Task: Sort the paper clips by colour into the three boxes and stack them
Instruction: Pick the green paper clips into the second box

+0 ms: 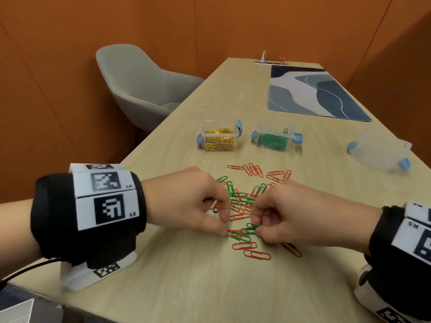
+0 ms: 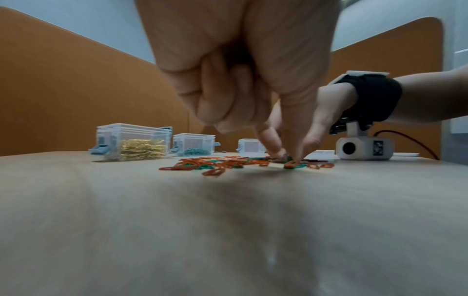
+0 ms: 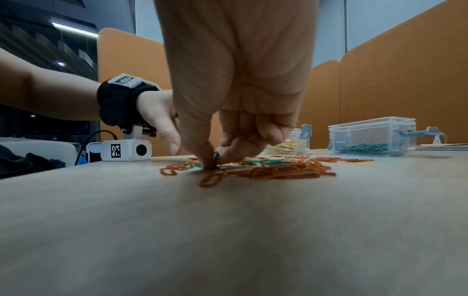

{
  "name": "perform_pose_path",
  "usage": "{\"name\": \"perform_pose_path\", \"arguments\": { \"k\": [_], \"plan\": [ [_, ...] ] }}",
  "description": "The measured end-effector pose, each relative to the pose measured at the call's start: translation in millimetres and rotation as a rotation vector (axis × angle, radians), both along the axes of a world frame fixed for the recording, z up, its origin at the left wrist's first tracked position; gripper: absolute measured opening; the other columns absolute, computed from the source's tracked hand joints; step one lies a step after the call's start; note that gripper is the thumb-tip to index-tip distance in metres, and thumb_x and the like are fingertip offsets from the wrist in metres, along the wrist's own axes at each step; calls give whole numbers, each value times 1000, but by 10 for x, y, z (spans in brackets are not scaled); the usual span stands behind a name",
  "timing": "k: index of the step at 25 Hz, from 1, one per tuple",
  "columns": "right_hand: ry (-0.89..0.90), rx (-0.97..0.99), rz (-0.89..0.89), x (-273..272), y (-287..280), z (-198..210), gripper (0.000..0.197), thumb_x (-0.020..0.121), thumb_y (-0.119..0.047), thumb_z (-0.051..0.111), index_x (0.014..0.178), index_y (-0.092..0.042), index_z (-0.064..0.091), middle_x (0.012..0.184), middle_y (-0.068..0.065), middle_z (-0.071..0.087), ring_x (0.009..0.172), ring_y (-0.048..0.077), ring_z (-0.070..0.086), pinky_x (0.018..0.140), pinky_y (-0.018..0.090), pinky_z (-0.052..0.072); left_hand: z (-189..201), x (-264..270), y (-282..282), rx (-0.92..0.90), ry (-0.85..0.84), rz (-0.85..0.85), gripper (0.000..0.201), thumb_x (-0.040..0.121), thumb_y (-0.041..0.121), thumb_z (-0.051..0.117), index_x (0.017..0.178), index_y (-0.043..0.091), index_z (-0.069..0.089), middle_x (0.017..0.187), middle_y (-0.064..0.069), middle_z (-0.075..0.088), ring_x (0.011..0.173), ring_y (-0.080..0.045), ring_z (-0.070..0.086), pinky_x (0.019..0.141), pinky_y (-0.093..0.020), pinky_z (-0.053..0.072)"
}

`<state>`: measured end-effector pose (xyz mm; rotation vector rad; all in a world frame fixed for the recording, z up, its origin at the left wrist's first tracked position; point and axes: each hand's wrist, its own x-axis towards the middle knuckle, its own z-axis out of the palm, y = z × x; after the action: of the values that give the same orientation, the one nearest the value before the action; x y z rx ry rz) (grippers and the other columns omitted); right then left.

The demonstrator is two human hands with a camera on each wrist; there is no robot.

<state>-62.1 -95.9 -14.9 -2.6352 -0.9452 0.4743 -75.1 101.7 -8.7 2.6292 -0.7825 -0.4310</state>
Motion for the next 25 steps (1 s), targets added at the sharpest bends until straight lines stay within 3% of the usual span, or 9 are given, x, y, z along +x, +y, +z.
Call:
{"name": "perform_pose_path", "arguments": {
  "k": [2, 6, 9, 14, 16, 19, 25],
  "plan": [
    [10, -5, -8, 8, -2, -2, 10, 79, -24, 64, 70, -26, 58, 56, -10, 54, 52, -2, 51, 52, 8, 39, -20, 31, -62, 20, -15, -9, 21, 76, 42, 70, 90, 27, 68, 48, 21, 45, 50, -2, 42, 50, -14, 30],
    [18, -1, 1, 4, -5, 4, 11, 80, -24, 63, 70, -24, 58, 56, -10, 54, 53, -1, 51, 53, 10, 41, -79, 45, -116, 56, 0, 1, 6, 78, 32, 69, 79, 29, 64, 44, 17, 44, 48, -3, 43, 50, -11, 31],
    [11, -8, 12, -17, -21, 20, 10, 80, -24, 62, 72, -24, 58, 58, -9, 55, 55, 1, 51, 54, 11, 42, -59, 25, -84, 56, 32, 28, 6, 78, 26, 68, 75, 27, 63, 42, 16, 44, 46, -2, 43, 49, -11, 32],
    [-28, 23, -15, -11, -55, 33, 17, 80, -24, 62, 66, -25, 53, 55, -10, 53, 53, 2, 51, 54, 12, 40, 12, 22, 27, 25, -53, 155, 14, 78, 37, 67, 74, 28, 56, 44, 23, 46, 46, -1, 42, 51, -16, 31],
    [-30, 29, -18, -9, -55, 35, 17, 80, -23, 62, 66, -25, 53, 55, -10, 53, 53, 2, 51, 54, 12, 40, 10, 16, -3, -10, -59, 97, 18, 76, 44, 69, 81, 31, 58, 46, 20, 46, 48, -3, 41, 50, -16, 29],
    [-33, 23, -22, -6, -56, 32, 14, 80, -23, 62, 68, -24, 54, 55, -9, 53, 53, 1, 51, 54, 13, 40, -24, 35, -130, 29, -6, -43, 21, 77, 42, 70, 94, 30, 67, 45, 16, 43, 50, -2, 42, 50, -14, 30],
    [-65, 45, -64, 18, -96, 24, 9, 80, -23, 61, 73, -21, 58, 56, -9, 53, 54, 2, 50, 56, 13, 41, -76, 16, -189, 177, 58, -60, 11, 85, 30, 61, 86, 20, 62, 58, 7, 46, 52, -4, 44, 50, -8, 32]
  ]
}}
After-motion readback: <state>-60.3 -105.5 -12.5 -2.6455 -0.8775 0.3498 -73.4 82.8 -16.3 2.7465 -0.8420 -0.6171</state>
